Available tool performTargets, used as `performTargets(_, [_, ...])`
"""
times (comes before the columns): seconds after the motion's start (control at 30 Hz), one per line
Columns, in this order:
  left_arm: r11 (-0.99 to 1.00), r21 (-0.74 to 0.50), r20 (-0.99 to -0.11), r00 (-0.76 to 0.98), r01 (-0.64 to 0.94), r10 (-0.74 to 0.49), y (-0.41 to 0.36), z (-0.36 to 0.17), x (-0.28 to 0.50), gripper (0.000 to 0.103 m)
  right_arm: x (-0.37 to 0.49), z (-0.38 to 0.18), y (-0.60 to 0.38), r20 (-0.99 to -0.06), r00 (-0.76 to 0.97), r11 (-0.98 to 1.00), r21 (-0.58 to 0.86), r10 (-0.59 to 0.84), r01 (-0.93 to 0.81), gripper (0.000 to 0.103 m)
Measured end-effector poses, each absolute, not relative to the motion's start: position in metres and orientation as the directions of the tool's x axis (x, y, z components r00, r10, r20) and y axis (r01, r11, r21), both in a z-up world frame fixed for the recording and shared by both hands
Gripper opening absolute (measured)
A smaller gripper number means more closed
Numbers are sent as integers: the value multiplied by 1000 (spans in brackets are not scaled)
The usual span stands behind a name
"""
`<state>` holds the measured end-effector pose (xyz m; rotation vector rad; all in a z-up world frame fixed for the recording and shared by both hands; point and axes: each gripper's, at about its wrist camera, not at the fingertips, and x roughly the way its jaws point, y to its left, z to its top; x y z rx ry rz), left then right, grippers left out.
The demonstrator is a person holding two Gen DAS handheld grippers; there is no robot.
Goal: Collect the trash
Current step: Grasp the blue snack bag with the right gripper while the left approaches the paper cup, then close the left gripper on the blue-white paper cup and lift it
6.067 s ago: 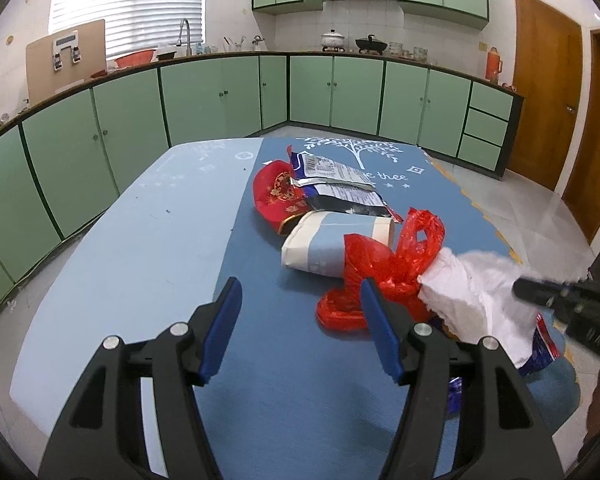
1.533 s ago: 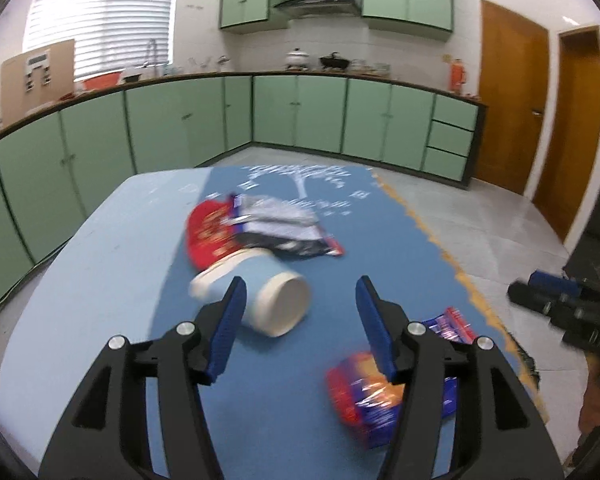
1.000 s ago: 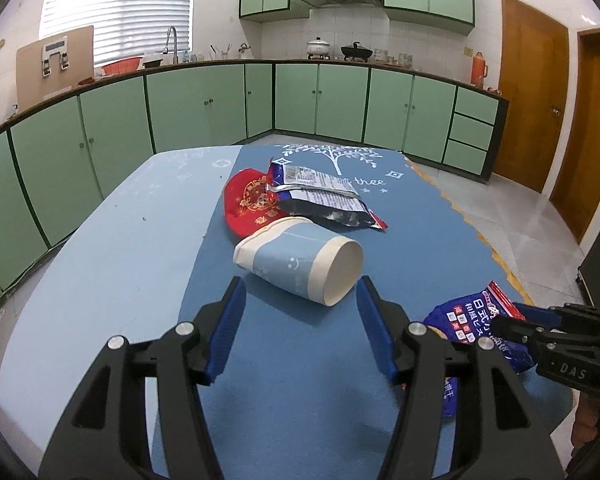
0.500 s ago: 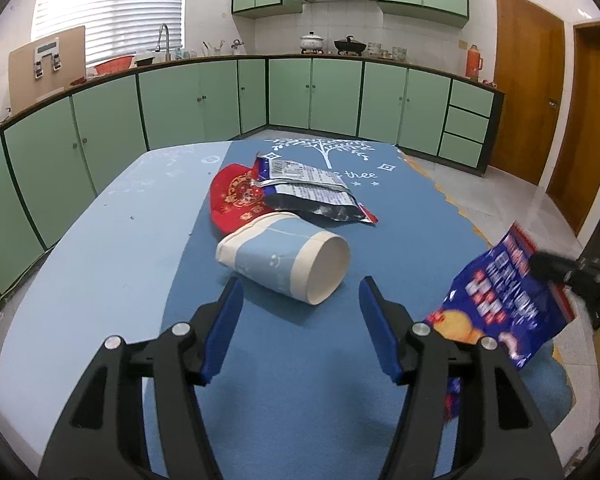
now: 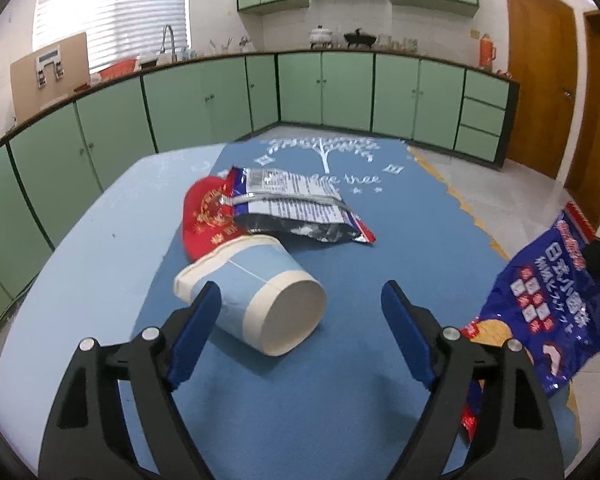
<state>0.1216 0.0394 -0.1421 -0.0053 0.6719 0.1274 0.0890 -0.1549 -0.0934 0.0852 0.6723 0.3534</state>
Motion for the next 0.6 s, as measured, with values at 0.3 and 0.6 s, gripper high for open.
performTargets(0.3, [984,42,-641,751,-171,158,38,-139,136,82,91,-98,-160,-596,722,936,206,351,-286,1])
performTargets(0.6, [975,14,-662,729,-221,174,49,-142,139,55,90,-98,-167,-593,726,937,217,349,-273,1])
